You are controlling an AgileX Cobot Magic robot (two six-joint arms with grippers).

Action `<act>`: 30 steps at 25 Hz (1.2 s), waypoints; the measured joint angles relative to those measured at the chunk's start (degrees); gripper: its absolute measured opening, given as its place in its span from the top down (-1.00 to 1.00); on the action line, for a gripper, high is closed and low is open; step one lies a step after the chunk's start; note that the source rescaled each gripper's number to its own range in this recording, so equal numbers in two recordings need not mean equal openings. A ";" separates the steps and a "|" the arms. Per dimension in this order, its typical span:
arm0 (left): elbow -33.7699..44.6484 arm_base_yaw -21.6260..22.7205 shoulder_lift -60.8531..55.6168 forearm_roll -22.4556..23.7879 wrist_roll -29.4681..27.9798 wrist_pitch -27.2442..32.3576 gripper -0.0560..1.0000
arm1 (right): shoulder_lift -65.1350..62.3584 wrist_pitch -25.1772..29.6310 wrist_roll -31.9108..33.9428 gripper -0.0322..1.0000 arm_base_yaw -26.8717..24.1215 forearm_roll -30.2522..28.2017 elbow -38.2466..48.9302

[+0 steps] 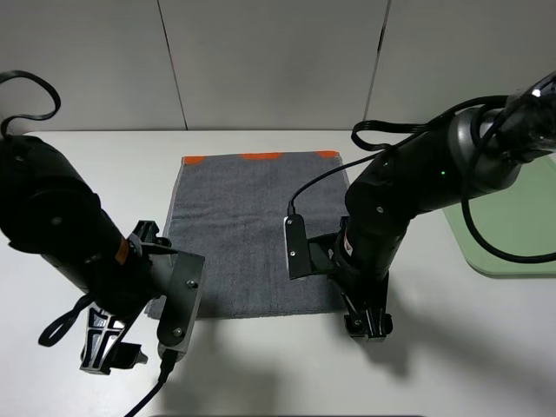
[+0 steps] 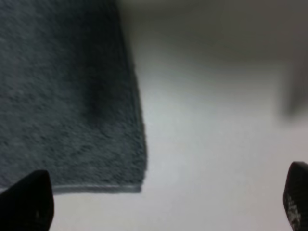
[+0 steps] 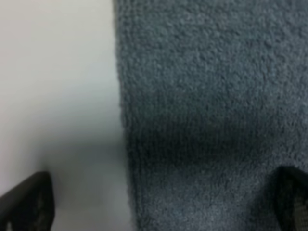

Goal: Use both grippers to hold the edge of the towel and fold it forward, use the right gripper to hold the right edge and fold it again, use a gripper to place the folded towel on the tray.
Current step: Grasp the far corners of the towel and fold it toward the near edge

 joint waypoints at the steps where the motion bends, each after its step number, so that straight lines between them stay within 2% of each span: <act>1: 0.00 0.06 0.00 0.07 0.00 -0.65 -0.90 | 0.01 0.05 -0.13 -1.00 0.00 0.00 -0.07; 5: 0.00 0.97 0.00 0.12 0.06 -2.89 -0.88 | 0.06 0.05 -0.29 -1.00 0.00 0.06 -0.12; 8: 0.00 2.62 0.00 0.19 0.10 -5.12 -0.81 | 0.06 0.05 -0.36 -1.00 0.00 0.06 -0.12; 13: 0.00 2.86 1.12 -0.02 0.10 -9.14 -0.66 | 0.06 0.05 -0.40 -1.00 0.00 0.19 -0.12; 30: -0.33 2.86 11.36 -0.44 0.00 -9.96 -0.61 | 0.12 -1.02 -0.42 -1.00 0.00 2.61 -0.12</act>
